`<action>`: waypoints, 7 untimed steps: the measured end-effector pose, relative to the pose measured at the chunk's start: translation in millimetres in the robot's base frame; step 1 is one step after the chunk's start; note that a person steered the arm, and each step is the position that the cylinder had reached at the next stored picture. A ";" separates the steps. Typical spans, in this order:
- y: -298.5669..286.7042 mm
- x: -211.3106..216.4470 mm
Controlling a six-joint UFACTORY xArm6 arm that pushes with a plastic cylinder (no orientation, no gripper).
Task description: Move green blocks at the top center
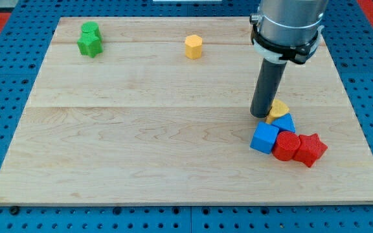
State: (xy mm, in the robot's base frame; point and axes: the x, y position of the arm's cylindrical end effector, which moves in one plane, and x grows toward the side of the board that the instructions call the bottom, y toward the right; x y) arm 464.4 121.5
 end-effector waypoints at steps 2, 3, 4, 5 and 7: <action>-23.6 -26.6; -37.0 -33.1; -37.0 -33.1; -45.2 -41.7; -159.8 -57.9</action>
State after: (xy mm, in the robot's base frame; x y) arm 406.6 -38.3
